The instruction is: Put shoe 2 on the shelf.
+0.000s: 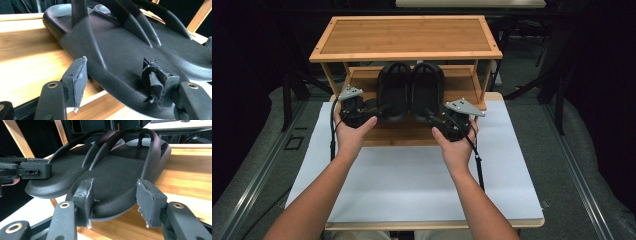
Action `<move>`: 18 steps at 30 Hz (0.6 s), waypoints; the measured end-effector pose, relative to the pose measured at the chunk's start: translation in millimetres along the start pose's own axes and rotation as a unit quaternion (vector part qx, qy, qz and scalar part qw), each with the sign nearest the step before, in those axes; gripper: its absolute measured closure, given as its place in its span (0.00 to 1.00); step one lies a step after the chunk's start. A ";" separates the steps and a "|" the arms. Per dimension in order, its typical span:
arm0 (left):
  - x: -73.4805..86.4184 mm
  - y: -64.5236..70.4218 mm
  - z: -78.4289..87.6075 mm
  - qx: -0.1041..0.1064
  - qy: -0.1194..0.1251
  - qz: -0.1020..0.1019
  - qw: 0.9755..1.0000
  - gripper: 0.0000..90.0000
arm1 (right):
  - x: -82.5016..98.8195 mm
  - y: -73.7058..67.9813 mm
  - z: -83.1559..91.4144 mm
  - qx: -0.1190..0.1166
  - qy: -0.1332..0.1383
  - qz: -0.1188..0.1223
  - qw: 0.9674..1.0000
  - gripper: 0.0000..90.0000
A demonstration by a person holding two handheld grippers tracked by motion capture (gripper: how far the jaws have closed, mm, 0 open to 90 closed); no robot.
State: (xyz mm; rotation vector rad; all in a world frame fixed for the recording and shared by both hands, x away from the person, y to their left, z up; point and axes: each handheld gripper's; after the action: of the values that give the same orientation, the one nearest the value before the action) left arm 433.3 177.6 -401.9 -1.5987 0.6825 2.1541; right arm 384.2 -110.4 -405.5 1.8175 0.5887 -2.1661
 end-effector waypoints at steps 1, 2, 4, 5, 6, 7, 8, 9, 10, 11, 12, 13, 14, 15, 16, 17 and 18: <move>0.1 -0.7 -0.4 0.000 0.000 0.002 1.000 0.42 | -0.4 0.7 -0.7 -0.003 -0.003 -0.001 1.000 0.53; 0.1 -1.3 -0.6 0.002 0.000 0.006 1.000 0.42 | -0.6 1.0 -1.5 -0.001 -0.003 -0.004 1.000 0.53; 0.0 -2.1 -1.2 0.002 0.000 0.007 1.000 0.42 | -1.0 1.3 -2.8 0.000 -0.004 -0.003 1.000 0.53; 0.1 -2.2 -1.7 0.001 0.001 0.007 1.000 0.42 | -1.4 1.7 -3.4 -0.002 -0.005 -0.003 1.000 0.53; 0.0 -2.3 -2.0 0.001 0.001 0.008 1.000 0.42 | -1.6 2.0 -3.9 -0.001 -0.005 -0.001 1.000 0.53; -0.1 -2.6 -2.2 0.001 0.000 0.008 1.000 0.42 | -1.6 1.8 -4.6 0.003 -0.003 -0.001 1.000 0.53; 0.0 -2.6 -2.6 0.001 0.002 0.009 1.000 0.42 | -1.6 1.9 -5.0 0.004 -0.004 0.000 1.000 0.53; 0.1 -2.5 -2.7 0.000 0.002 0.010 1.000 0.42 | -1.6 2.0 -5.5 0.004 -0.002 0.000 1.000 0.53; -0.1 -2.5 -2.7 0.000 0.002 0.009 1.000 0.42 | -1.8 2.2 -5.3 0.003 -0.005 0.000 1.000 0.53; 0.0 -2.4 -2.7 0.000 0.002 0.010 1.000 0.42 | -2.0 2.3 -5.3 0.001 -0.006 0.000 1.000 0.53; 0.0 -2.4 -2.7 -0.001 0.002 0.010 1.000 0.42 | -2.1 2.4 -5.4 0.001 -0.006 0.002 1.000 0.53; 0.0 -2.5 -2.5 0.000 0.002 0.011 1.000 0.42 | -2.2 2.5 -5.4 0.001 -0.006 0.001 1.000 0.53; 0.1 -2.5 -2.6 0.000 0.002 0.012 1.000 0.42 | -2.2 2.6 -5.3 0.000 -0.006 0.001 1.000 0.53; 0.0 -2.5 -2.5 -0.001 0.002 0.012 1.000 0.42 | -2.2 2.6 -5.3 0.001 -0.006 0.002 1.000 0.53; 0.0 -2.5 -2.6 -0.001 0.002 0.012 1.000 0.42 | -2.2 2.7 -5.2 0.001 -0.006 0.003 1.000 0.53; -0.1 -2.5 -2.6 -0.001 0.002 0.012 1.000 0.42 | -2.3 2.7 -5.2 0.000 -0.006 0.002 1.000 0.53; -0.1 -2.6 -2.5 -0.001 0.002 0.013 1.000 0.42 | -2.4 2.8 -5.2 0.000 -0.007 0.002 1.000 0.53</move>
State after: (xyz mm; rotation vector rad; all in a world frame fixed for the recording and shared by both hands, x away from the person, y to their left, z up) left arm 436.7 178.3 -402.8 -1.6047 0.7058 2.1701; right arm 390.5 -110.6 -404.3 1.8013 0.5822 -2.1732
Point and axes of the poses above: each handheld gripper's, and its own axes: z roughly backward along the jaws, x roughly out of its underside, y roughly to its right, and after that the axes turned 7 degrees about y, right-handed
